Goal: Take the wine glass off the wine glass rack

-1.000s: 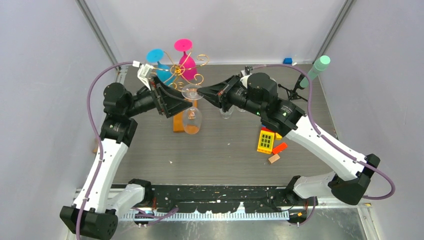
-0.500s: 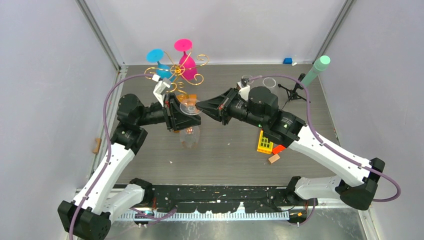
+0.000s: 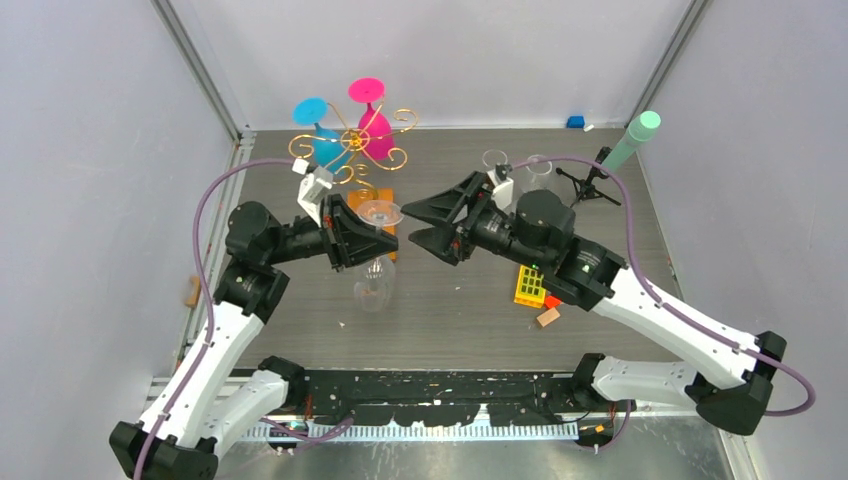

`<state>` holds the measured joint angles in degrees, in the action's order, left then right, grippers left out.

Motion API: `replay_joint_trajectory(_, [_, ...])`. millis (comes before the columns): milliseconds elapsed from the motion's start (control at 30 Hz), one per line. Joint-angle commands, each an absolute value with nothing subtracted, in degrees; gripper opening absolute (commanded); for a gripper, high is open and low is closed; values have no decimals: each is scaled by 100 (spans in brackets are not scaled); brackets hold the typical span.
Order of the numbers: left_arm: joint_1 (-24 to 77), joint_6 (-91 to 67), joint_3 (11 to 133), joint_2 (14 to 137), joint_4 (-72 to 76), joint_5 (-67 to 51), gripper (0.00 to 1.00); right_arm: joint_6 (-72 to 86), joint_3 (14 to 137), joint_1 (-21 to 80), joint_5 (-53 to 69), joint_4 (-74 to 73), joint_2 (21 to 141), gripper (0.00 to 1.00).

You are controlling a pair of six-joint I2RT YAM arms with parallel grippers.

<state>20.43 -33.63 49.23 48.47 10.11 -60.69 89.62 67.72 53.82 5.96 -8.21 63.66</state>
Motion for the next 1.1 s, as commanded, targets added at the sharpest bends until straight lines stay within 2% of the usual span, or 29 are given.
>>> replay_joint_trajectory(0, [1986,-3213,5011,4525,879,-5096,0,8200,6371,5361,-184,-357,5592,79])
replay_joint_trajectory(133, [1986,-3370,5171,4436,802,-4345,0,7808,5526,5361,-638,189,4991,85])
replay_joint_trajectory(267, [1986,-4097,5352,4436,1387,-3517,0,7750,4850,5359,-270,937,4820,88])
replay_joint_trajectory(433, [1984,-5016,5620,4438,1785,-2303,0,7678,4771,5377,636,1991,5145,89])
replay_joint_trajectory(567, [1986,-5626,5788,4403,1773,-1653,0,7512,5015,5515,904,2482,5555,88])
replay_joint_trajectory(633, [1986,-5748,5829,4355,1642,-1342,0,7448,5105,5567,938,2811,5746,86])
replay_joint_trajectory(767, [1986,-5912,5812,4228,1424,-724,0,7537,5180,5623,983,3638,6062,72])
replay_joint_trajectory(867, [1986,-6019,5829,4199,1441,-459,0,7653,5246,5633,966,4036,6286,57])
replay_joint_trajectory(967, [1986,-6140,5919,4234,1441,-358,0,7743,5321,5649,970,4344,6445,52])
replay_joint_trajectory(1067, [1986,-6245,6019,4277,1441,-336,0,7753,5413,5651,891,4461,6626,50])
